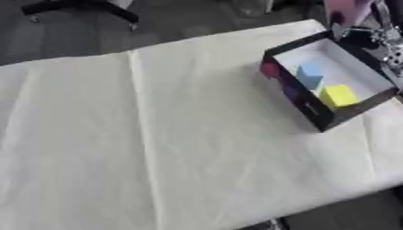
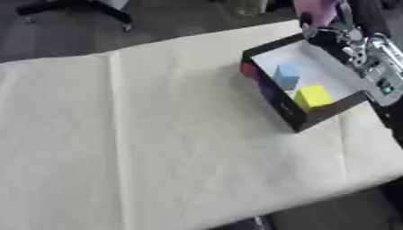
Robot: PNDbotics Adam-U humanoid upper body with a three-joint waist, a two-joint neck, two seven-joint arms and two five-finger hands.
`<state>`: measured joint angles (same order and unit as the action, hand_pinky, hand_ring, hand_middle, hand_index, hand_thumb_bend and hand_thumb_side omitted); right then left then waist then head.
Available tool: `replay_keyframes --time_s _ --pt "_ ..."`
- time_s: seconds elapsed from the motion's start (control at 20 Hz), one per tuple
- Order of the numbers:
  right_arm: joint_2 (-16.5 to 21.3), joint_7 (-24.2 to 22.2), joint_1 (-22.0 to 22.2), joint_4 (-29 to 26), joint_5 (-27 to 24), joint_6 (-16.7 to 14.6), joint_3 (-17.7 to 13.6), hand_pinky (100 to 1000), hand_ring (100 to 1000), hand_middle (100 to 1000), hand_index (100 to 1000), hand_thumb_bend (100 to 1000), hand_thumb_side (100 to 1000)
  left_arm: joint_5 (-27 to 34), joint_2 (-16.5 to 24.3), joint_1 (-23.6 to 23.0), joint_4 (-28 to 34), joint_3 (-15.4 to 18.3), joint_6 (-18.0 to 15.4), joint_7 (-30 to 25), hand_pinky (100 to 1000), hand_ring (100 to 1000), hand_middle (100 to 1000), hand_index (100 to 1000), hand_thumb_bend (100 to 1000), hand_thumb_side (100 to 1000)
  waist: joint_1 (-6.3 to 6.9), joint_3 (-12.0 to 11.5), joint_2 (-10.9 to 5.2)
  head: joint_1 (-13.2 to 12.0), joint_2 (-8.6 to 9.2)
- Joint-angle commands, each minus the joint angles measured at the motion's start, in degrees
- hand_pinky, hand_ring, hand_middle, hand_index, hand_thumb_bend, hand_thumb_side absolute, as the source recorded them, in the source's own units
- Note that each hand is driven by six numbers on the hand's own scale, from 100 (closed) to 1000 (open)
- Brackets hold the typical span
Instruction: Pick up the objects with one hand, pass them to the other hand, and then place them into the box on the other side of the table.
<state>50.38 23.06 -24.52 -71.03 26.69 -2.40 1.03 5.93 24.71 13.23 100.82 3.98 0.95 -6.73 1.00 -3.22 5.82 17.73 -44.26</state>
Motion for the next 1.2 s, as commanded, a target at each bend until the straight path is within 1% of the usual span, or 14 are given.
replay_keyframes --time_s 0.05,0.1,0.15,0.2,0.25,0.35,0.4,0.45,0.5,0.55,0.75,0.95,1.1,1.2 --pt "2.5 -2.2 -2.9 9.0 -1.7 -2.0 0.0 727 245 641 736 118 100 -0.4 -0.8 0.0 1.5 1.4 -0.2 0.8 772 732 704 764 401 884 0.54 -0.4 -0.75 1.2 0.14" --pt "2.4 -3.4 -3.7 11.2 -1.5 -2.9 0.4 751 292 674 763 205 112 -0.4 -1.2 -0.1 1.6 1.4 -0.2 1.0 771 731 702 763 401 884 0.57 -0.6 -0.77 1.5 0.14" --pt "2.3 -4.5 -4.4 12.8 -1.2 -3.6 0.6 762 318 695 785 276 213 -0.4 -1.6 -0.2 1.7 1.4 -0.3 1.0 771 731 702 764 401 885 0.59 -0.8 -0.78 1.7 0.14" --pt "2.3 -5.5 -4.9 14.0 -0.8 -4.2 0.8 767 333 706 795 302 259 -0.4 -1.8 -0.3 1.8 1.3 -0.3 0.9 771 731 701 764 401 885 0.6 -0.9 -0.79 1.8 0.14" --pt "2.3 -6.5 -5.3 14.8 0.0 -4.7 0.9 777 385 730 811 381 366 -0.4 -2.0 -0.3 1.9 1.3 -0.3 0.9 771 731 701 763 401 885 0.6 -1.0 -0.79 1.9 0.14" --pt "2.3 -8.1 -5.7 15.4 2.0 -5.3 1.1 813 485 765 831 448 454 -0.4 -2.3 -0.4 2.0 1.3 -0.3 0.8 770 731 700 763 401 885 0.56 -1.1 -0.8 2.0 0.14" --pt "2.3 -8.7 -5.7 15.3 3.1 -5.3 1.0 864 608 804 845 514 529 -0.4 -2.4 -0.5 2.1 1.3 -0.3 0.8 770 731 699 763 401 885 0.53 -1.1 -0.81 2.0 0.14" --pt "2.3 -9.0 -5.7 14.9 4.2 -5.3 0.9 877 641 814 849 529 548 -0.5 -2.5 -0.5 2.2 1.3 -0.3 0.8 771 731 699 763 402 885 0.5 -1.2 -0.81 2.0 0.14" --pt "2.3 -9.4 -5.5 14.4 5.0 -5.3 0.8 909 723 847 866 570 599 -0.5 -2.6 -0.6 2.2 1.3 -0.3 0.8 770 731 699 763 402 885 0.45 -1.2 -0.82 2.0 0.14" --pt "2.3 -9.8 -5.4 13.6 5.5 -5.4 0.8 937 773 879 882 615 637 -0.6 -2.6 -0.6 2.3 1.3 -0.3 0.8 770 731 699 763 402 884 0.39 -1.2 -0.82 2.0 0.14" --pt "2.4 -12.1 -4.7 10.3 5.9 -5.8 0.5 973 815 932 913 668 720 -0.8 -2.9 -0.7 2.4 1.4 -0.4 0.9 771 732 698 763 403 883 0.21 -1.2 -0.84 1.9 0.14" --pt "2.7 -13.8 -4.1 7.5 5.6 -5.8 0.4 991 837 949 936 684 751 -0.9 -3.1 -0.8 2.5 1.4 -0.4 1.0 771 732 698 763 403 882 0.05 -1.3 -0.81 1.9 0.14" --pt "2.8 -13.6 -3.5 5.1 5.5 -5.5 -0.3 995 828 949 929 677 750 -1.1 -3.2 -0.9 2.5 1.5 -0.4 1.1 770 732 698 762 403 882 -0.06 -1.3 -0.8 1.7 0.14" --pt "2.8 -12.4 -2.5 2.2 4.8 -5.2 -1.4 984 801 937 901 617 727 -1.3 -3.3 -0.9 2.5 1.7 -0.4 1.3 771 734 699 762 403 881 -0.13 -1.2 -0.8 1.2 0.14"
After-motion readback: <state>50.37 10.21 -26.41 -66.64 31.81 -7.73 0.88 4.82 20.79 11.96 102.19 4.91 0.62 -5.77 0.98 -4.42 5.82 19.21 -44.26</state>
